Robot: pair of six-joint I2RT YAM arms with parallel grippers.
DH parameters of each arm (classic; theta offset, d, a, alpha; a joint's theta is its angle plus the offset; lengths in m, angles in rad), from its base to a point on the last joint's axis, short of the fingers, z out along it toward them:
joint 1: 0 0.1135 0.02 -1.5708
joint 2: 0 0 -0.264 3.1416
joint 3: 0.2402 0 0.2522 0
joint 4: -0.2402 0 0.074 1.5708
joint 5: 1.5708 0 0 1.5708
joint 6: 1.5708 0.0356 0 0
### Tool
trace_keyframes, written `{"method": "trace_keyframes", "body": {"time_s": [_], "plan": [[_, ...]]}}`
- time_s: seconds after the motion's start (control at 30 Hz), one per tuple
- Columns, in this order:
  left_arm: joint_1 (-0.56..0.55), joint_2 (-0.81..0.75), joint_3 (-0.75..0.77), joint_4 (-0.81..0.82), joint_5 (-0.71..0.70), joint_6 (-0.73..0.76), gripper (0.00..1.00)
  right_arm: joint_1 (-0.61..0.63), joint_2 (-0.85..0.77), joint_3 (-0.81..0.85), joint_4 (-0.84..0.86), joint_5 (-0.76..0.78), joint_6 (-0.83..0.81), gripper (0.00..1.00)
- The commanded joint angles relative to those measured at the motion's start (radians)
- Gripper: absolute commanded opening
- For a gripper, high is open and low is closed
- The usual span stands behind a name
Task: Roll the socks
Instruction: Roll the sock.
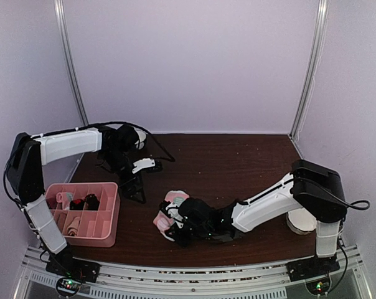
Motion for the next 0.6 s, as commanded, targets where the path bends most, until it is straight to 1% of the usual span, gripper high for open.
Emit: {"method": "trace_keyframes", "body": {"time_s": [0.0,0.03,0.1,0.2,0.23,0.27,0.33,0.37,0.57], "plan": [[-0.066,-0.102,-0.077,0.010,0.040,0.098,0.98,-0.016,0.180,-0.114,-0.444,-0.035,0.032,0.00],[-0.086,-0.102,-0.102,-0.002,0.061,0.132,0.98,-0.018,0.182,-0.114,-0.443,-0.034,0.036,0.00],[-0.127,-0.098,-0.155,0.016,0.052,0.172,0.98,-0.021,0.179,-0.125,-0.426,-0.037,0.045,0.00],[-0.168,-0.095,-0.216,0.081,0.045,0.200,0.98,-0.024,0.178,-0.142,-0.390,-0.049,0.062,0.00],[-0.178,-0.095,-0.233,0.115,0.038,0.203,0.97,-0.024,0.180,-0.144,-0.385,-0.050,0.064,0.00],[-0.190,-0.094,-0.244,0.142,0.033,0.211,0.92,-0.024,0.180,-0.143,-0.383,-0.052,0.065,0.00],[-0.206,-0.083,-0.254,0.186,0.031,0.213,0.77,-0.024,0.178,-0.142,-0.373,-0.057,0.067,0.00],[-0.213,-0.081,-0.260,0.206,0.032,0.208,0.74,-0.025,0.177,-0.141,-0.373,-0.056,0.068,0.00],[-0.242,-0.082,-0.288,0.326,0.006,0.198,0.80,-0.025,0.172,-0.128,-0.380,-0.053,0.056,0.00]]}}
